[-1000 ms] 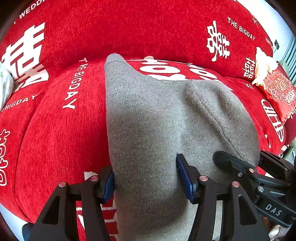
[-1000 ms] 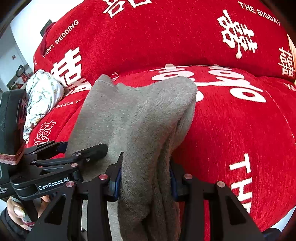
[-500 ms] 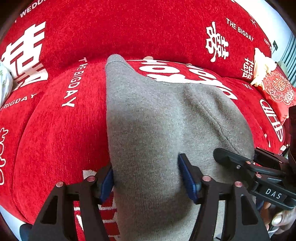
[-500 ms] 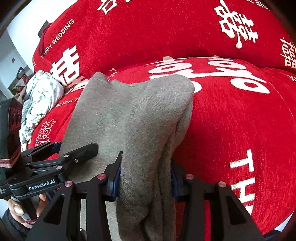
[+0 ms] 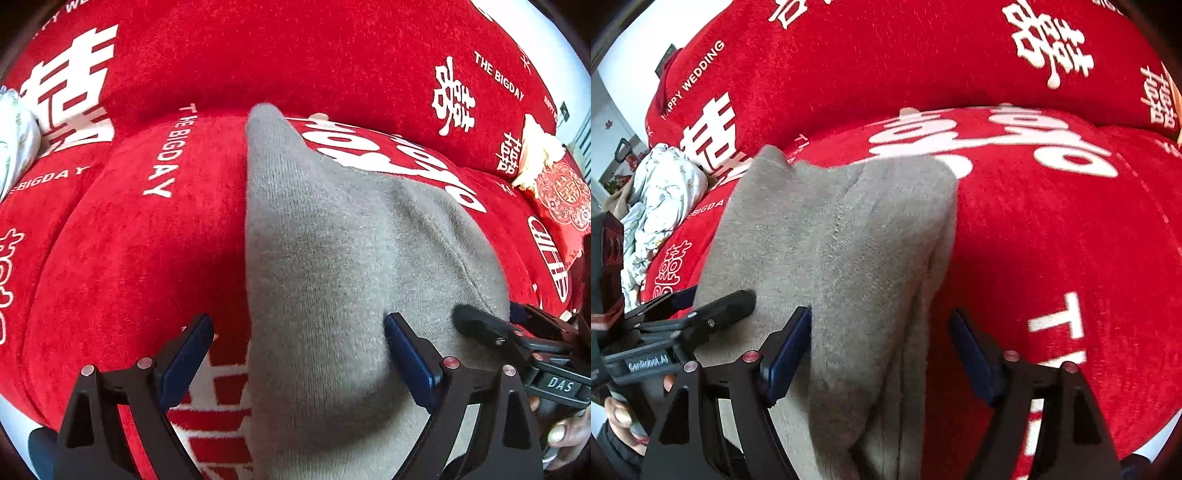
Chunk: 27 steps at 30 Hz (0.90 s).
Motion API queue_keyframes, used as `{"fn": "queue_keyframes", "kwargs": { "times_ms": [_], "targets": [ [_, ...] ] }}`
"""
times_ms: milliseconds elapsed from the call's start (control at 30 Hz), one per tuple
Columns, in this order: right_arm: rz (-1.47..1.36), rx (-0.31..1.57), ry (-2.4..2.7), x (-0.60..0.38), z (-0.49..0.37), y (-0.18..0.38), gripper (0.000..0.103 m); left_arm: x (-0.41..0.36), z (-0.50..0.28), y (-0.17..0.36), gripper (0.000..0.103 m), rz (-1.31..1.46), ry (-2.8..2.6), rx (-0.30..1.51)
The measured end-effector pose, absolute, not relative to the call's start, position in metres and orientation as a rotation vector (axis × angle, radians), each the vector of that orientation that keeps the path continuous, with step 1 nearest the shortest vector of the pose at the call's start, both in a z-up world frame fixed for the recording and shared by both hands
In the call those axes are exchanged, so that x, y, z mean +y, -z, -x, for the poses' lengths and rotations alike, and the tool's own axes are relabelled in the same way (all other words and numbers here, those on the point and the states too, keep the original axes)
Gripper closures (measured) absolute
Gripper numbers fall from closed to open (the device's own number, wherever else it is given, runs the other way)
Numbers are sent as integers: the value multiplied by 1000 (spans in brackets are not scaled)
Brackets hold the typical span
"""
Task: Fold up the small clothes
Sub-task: 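Open both tools and press the folded sweater flat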
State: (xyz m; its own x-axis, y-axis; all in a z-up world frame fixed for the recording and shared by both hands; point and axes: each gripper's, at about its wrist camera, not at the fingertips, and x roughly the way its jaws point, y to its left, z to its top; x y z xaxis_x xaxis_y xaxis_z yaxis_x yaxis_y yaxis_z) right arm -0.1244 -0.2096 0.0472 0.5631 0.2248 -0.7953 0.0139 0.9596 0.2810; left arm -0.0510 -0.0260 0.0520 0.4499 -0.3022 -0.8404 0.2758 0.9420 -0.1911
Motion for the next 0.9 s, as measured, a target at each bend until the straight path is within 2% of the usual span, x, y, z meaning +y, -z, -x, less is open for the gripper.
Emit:
{"fn": "queue_keyframes", "kwargs": {
  "times_ms": [267,367,533,733,900],
  "targets": [
    [-165,794,-216,-188,138,-103,24,-23,46,-80,9,-90,251,952],
    [-187,841,-307,-177,120,-97,24,-23,30,-74,9,-89,237,990],
    [-230,974,-256,-188,85,-55,24,-31,19,-61,9,-122,227,1013],
    [-146,976,-232,-178,82,-58,24,-33,16,-59,9,-112,227,1025],
    [-162,889,-287,-178,123,-81,23,-23,43,-75,9,-87,261,991]
  ]
}}
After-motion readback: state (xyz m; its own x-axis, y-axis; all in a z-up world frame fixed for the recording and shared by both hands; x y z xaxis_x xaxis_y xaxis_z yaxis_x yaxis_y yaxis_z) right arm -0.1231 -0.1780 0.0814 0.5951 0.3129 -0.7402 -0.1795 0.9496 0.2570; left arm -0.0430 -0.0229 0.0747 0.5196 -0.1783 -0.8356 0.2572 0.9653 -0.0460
